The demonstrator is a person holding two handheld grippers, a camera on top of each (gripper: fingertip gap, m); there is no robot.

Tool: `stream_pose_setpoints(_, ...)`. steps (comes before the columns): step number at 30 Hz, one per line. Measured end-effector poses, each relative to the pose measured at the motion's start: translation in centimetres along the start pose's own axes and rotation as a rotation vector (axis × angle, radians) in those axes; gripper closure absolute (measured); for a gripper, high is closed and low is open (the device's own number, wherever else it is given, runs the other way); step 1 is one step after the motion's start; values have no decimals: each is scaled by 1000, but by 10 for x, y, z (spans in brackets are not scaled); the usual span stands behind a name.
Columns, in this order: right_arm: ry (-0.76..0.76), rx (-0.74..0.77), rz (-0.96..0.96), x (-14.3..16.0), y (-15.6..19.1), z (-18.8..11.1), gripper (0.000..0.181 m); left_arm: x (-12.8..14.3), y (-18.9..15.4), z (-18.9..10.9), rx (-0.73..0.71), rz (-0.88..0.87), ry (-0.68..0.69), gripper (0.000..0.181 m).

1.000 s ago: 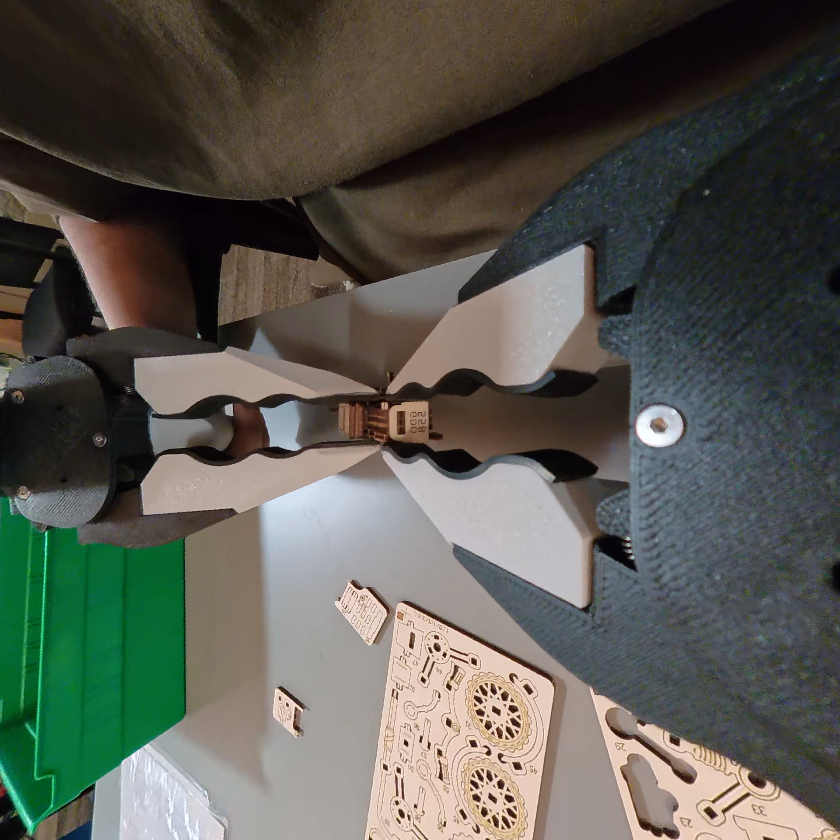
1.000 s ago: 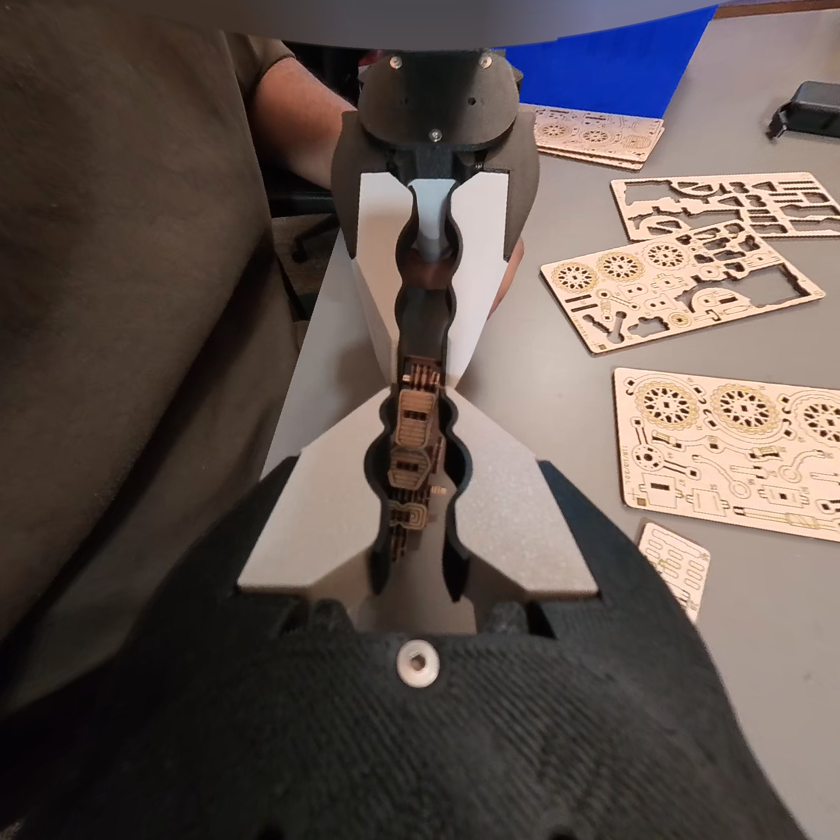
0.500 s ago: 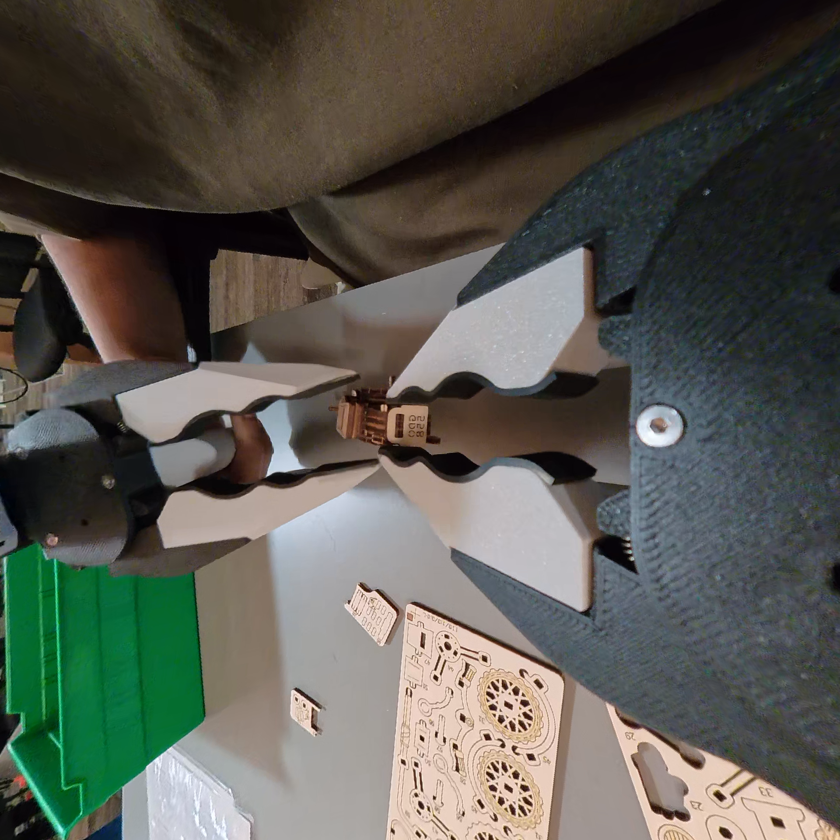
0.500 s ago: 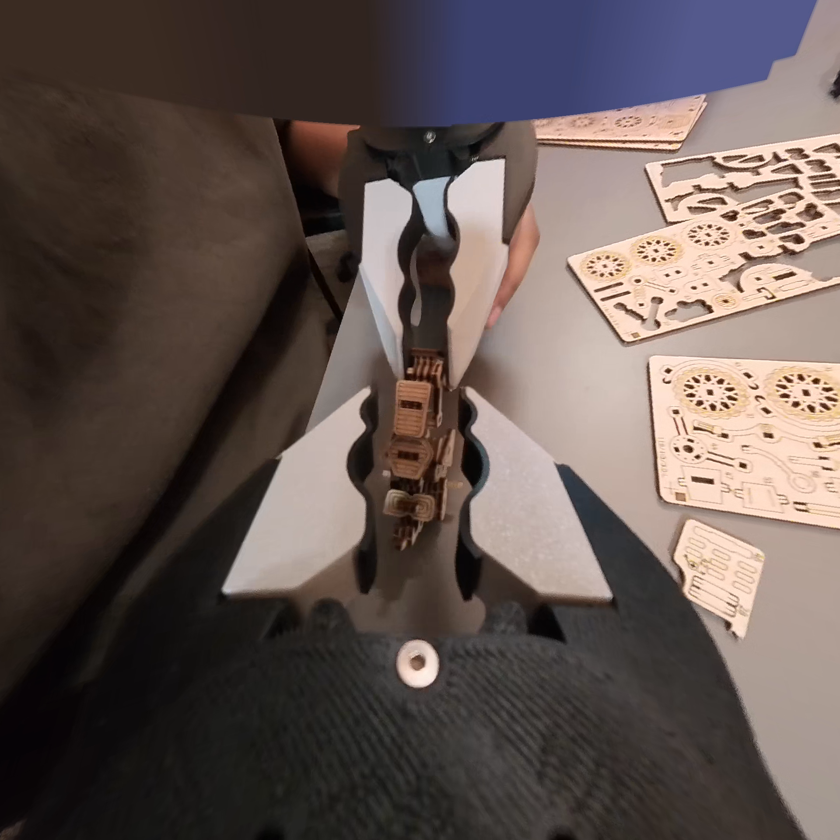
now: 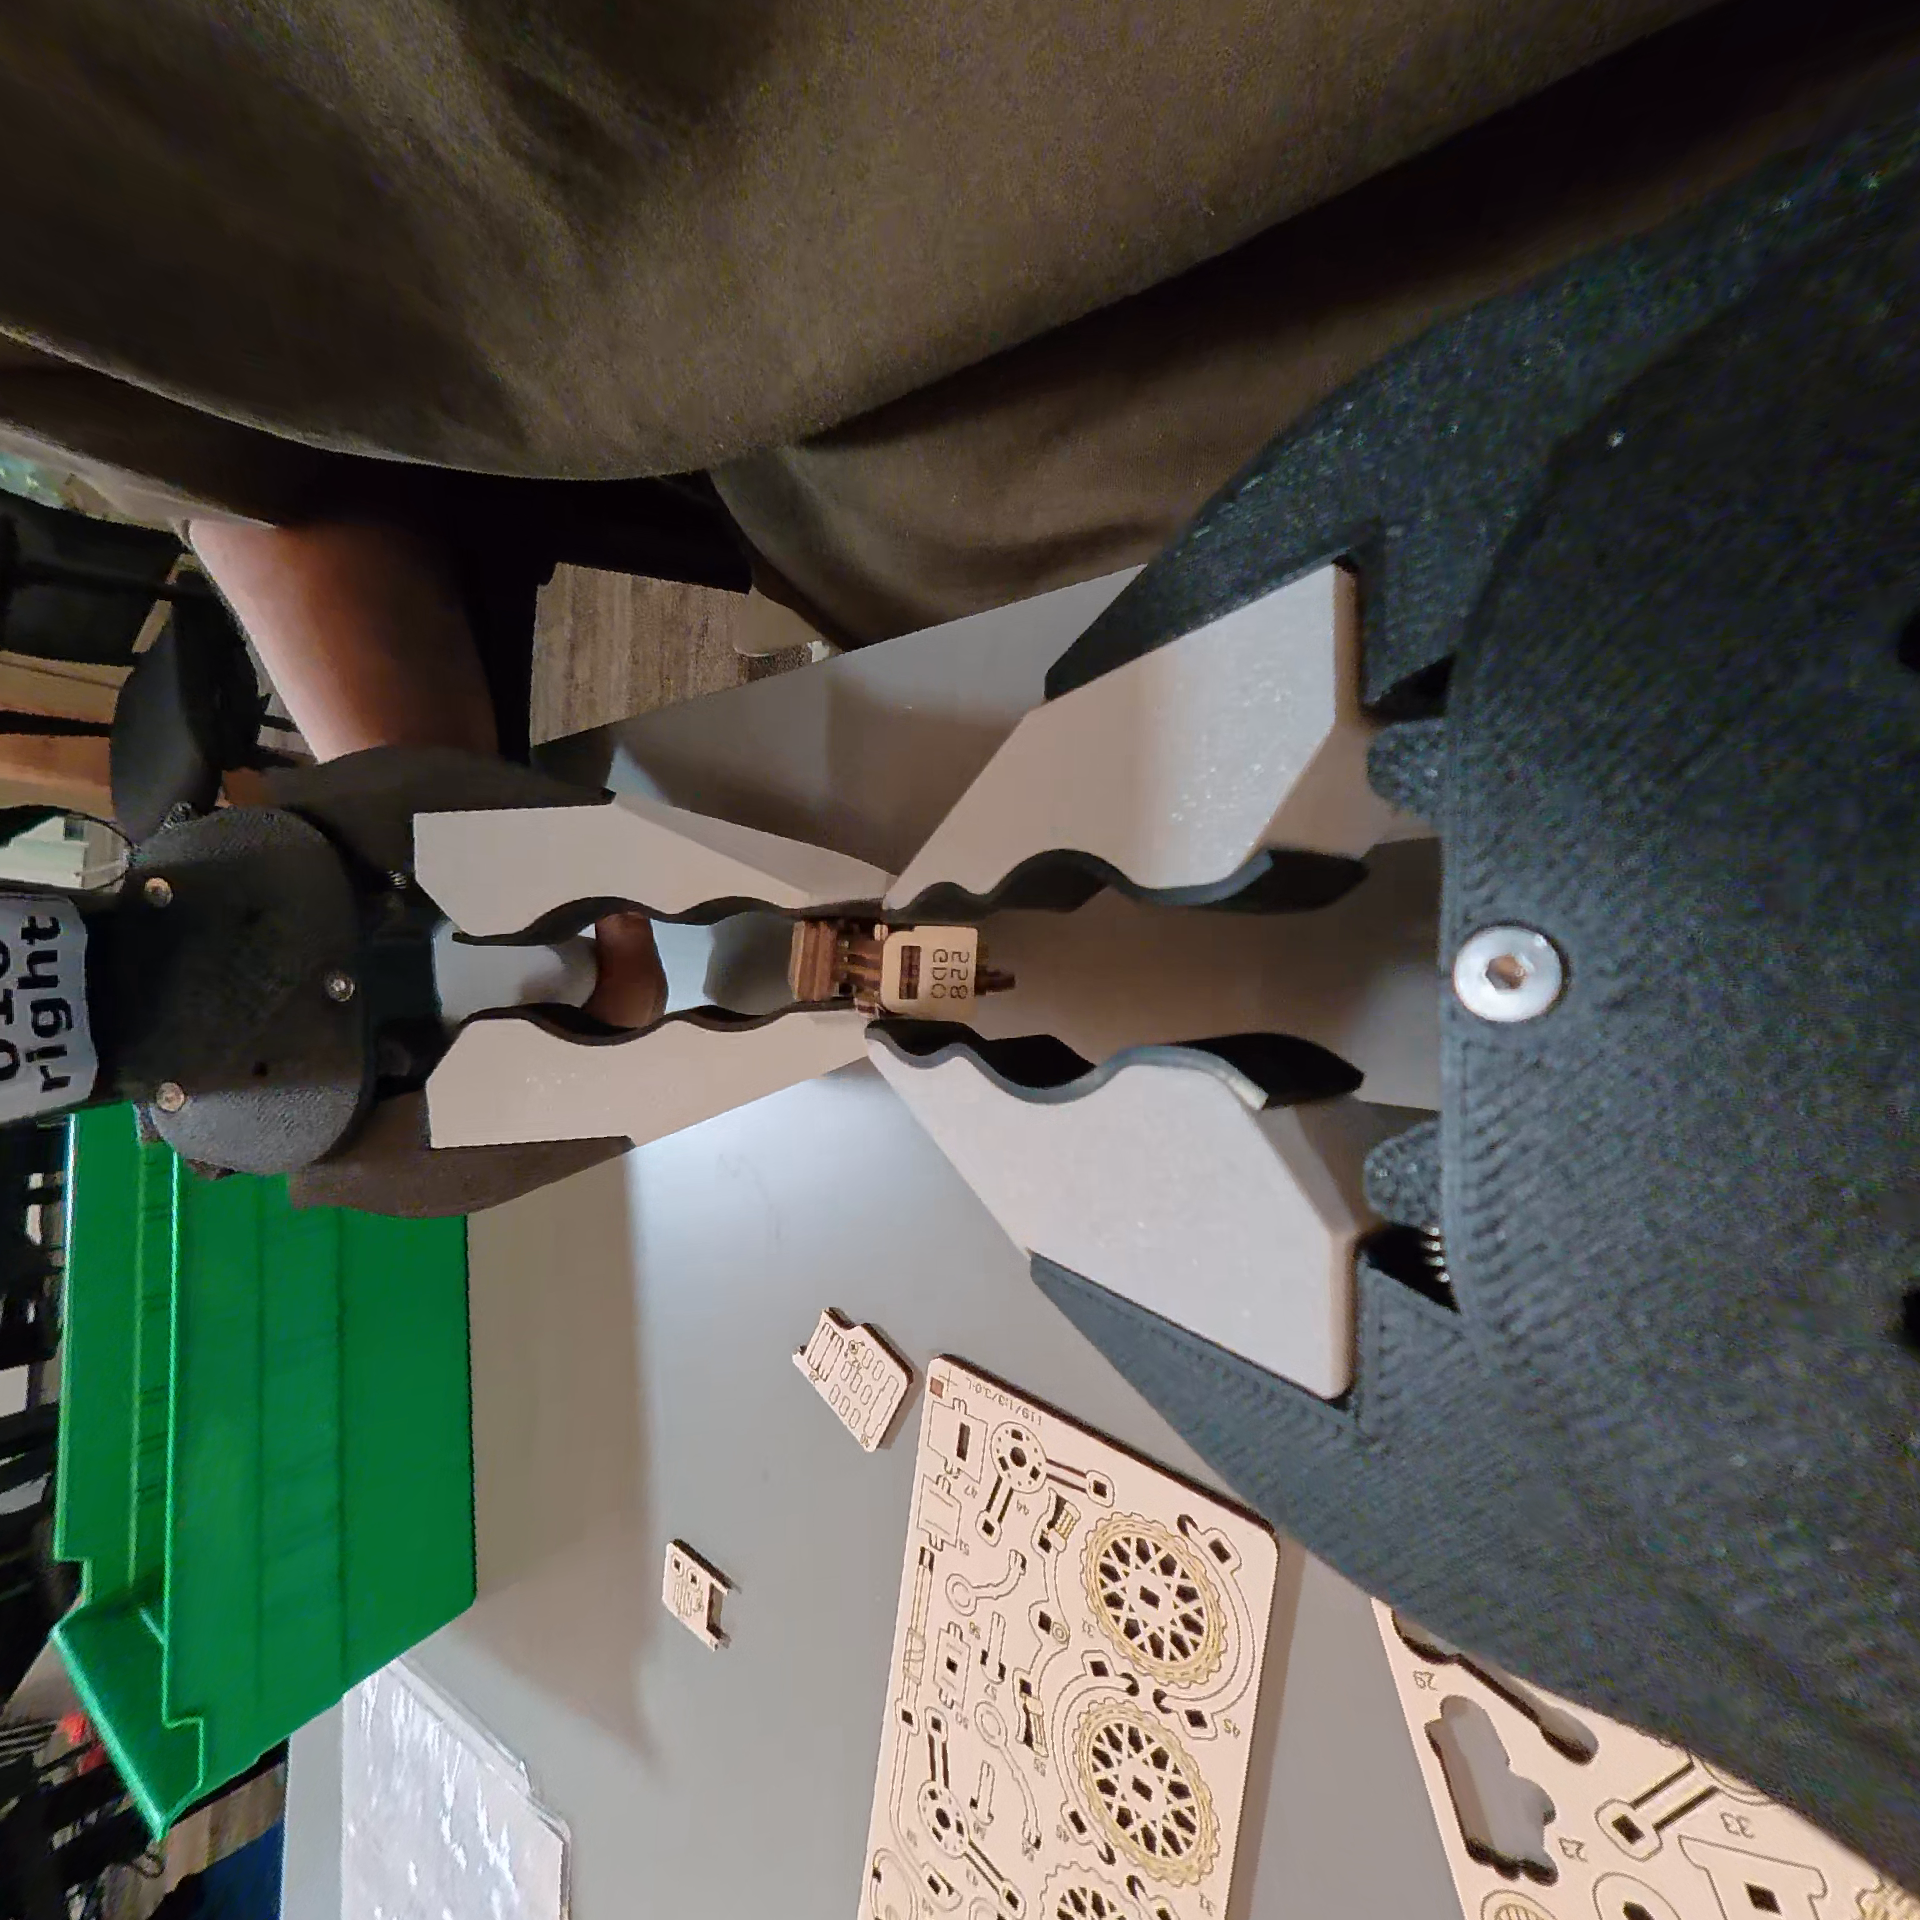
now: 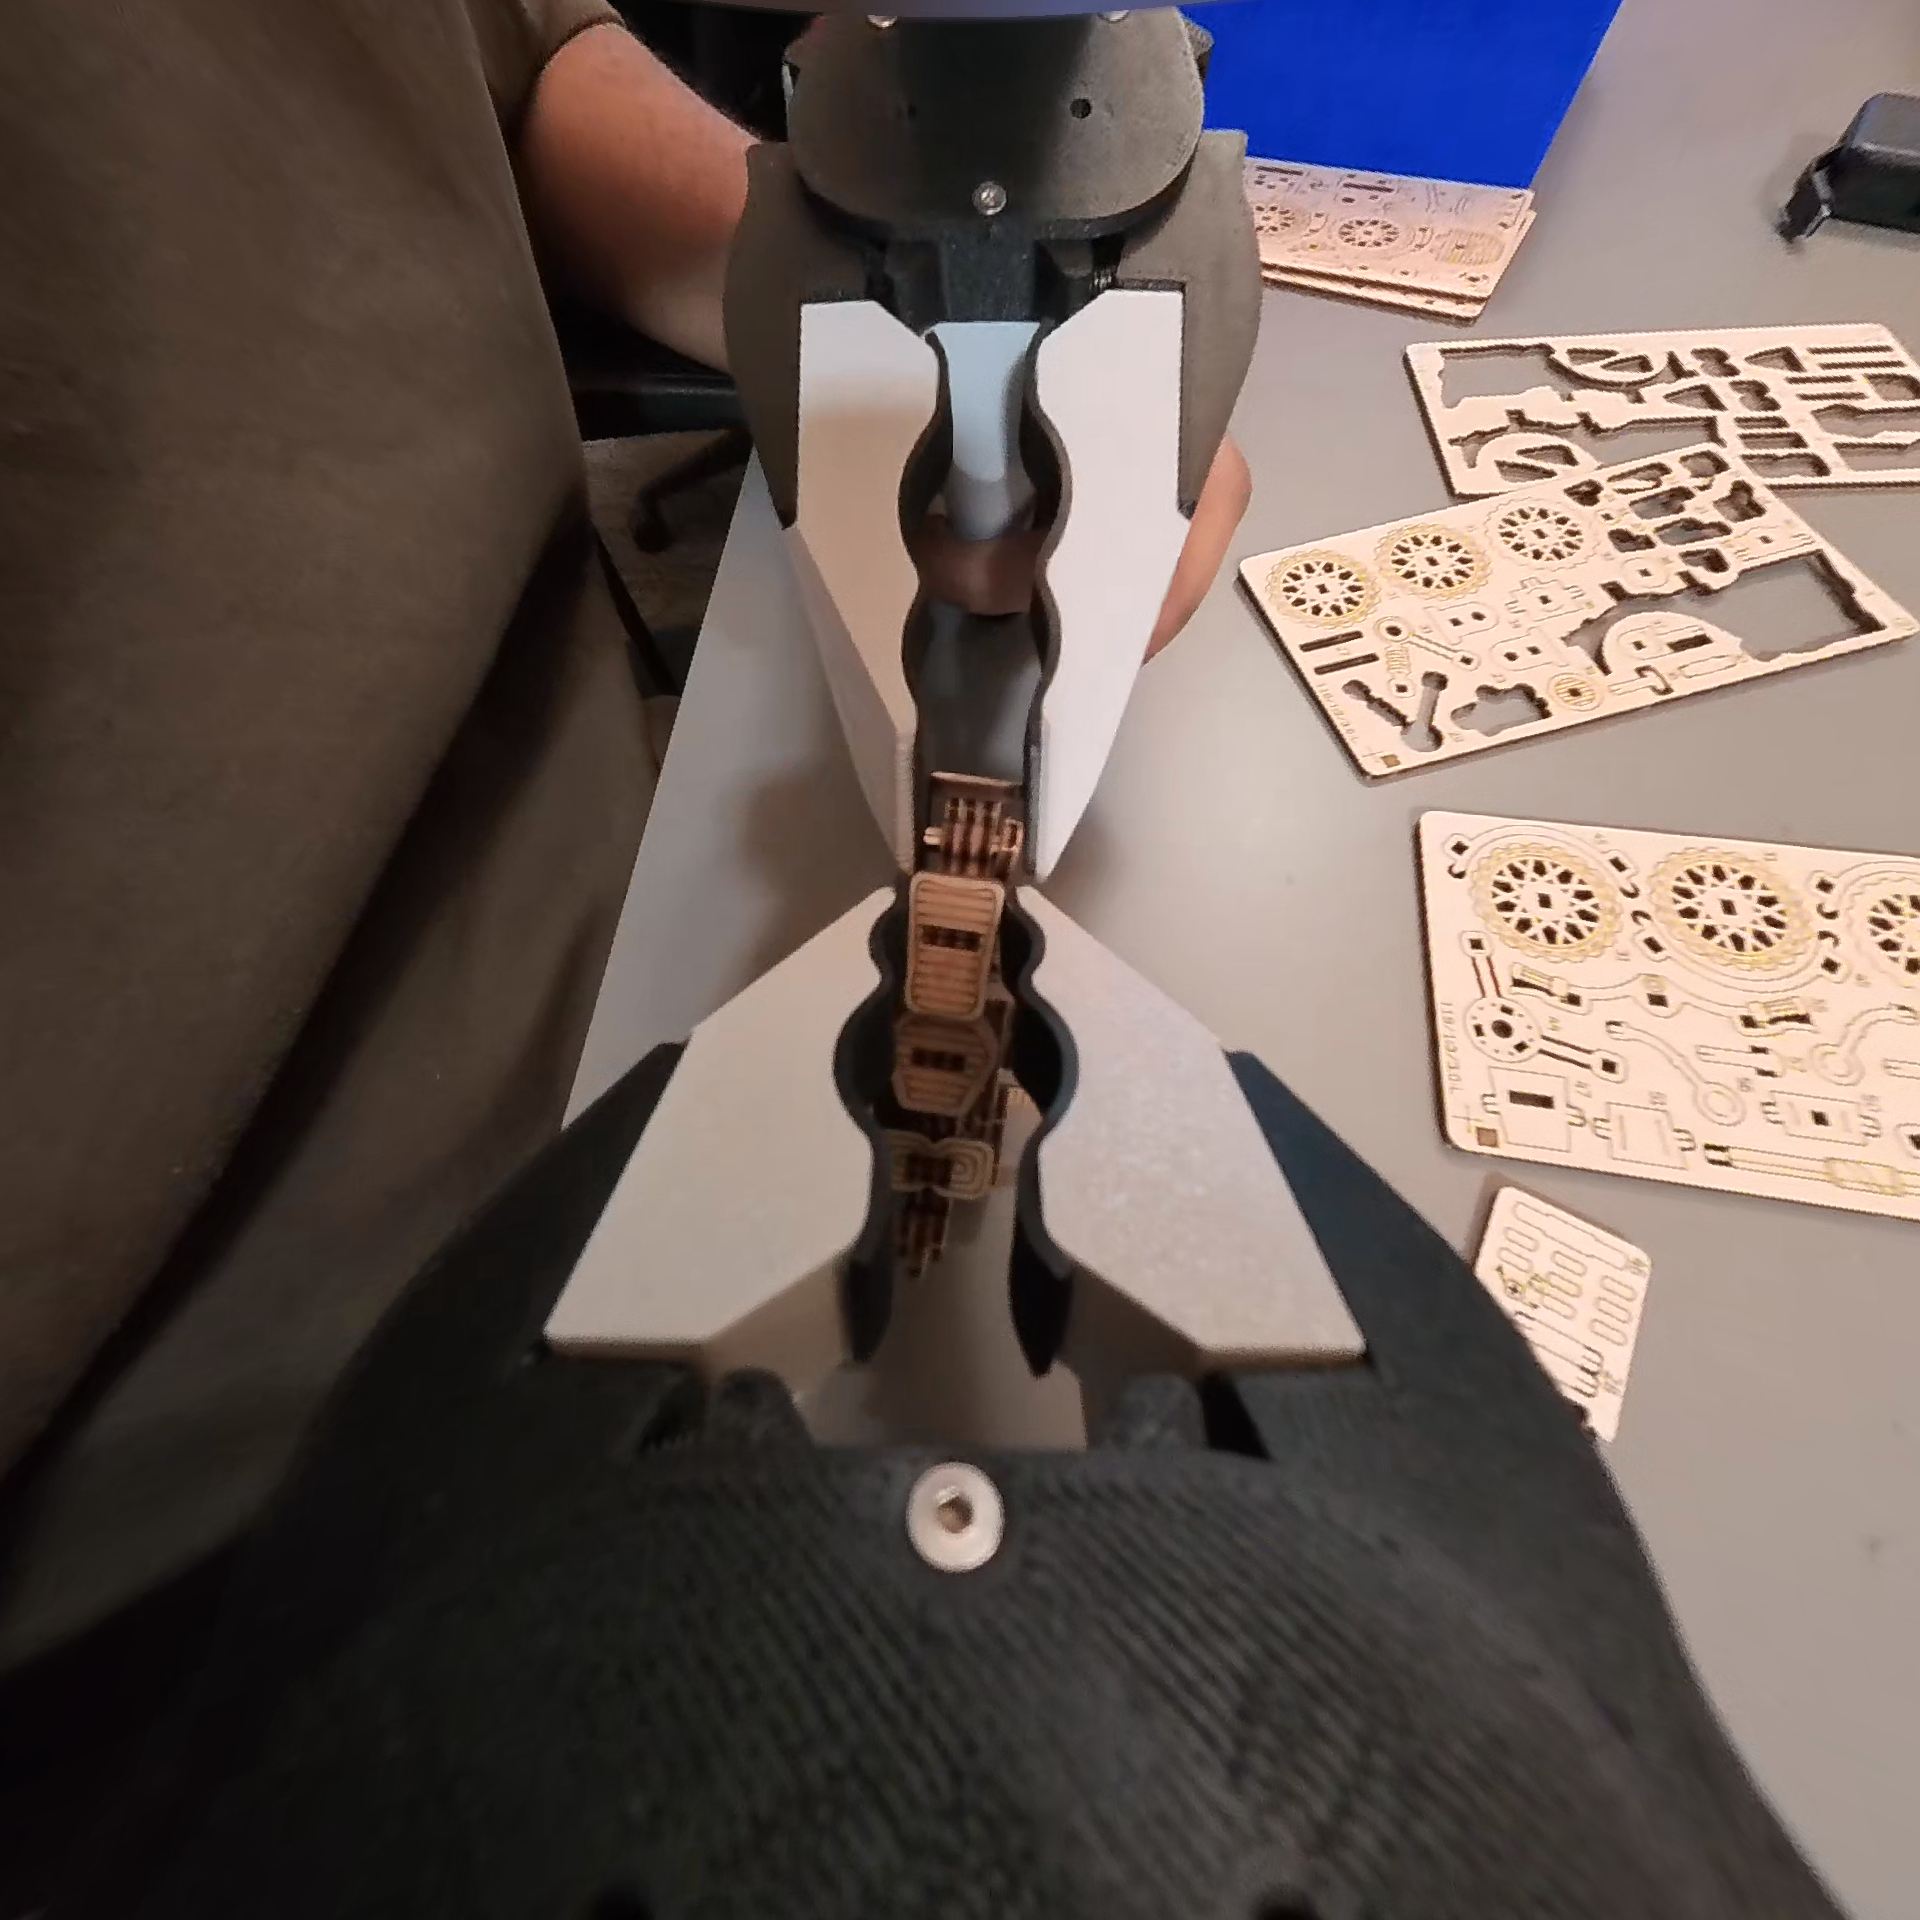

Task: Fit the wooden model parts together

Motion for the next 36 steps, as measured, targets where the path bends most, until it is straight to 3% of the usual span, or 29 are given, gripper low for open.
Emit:
stream_pose_setpoints(16,-5,-5,9,0,0,0,168,0,4,-5,68,-78,-46,166)
stream_pose_setpoints(29,-9,-16,-14,-1,4,0,168,-2,1,-5,68,-13,-35,166)
stream_pose_setpoints(36,-70,-167,115,6,-4,-10,141,-3,-12,-3,71,147,-3,166)
Point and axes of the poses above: each gripper's, where its closed fingertips meet, z out along the fingers, x out of its underside, y = z × x across the jaws, the point moved 10 cm from there along -z, back along the fingers
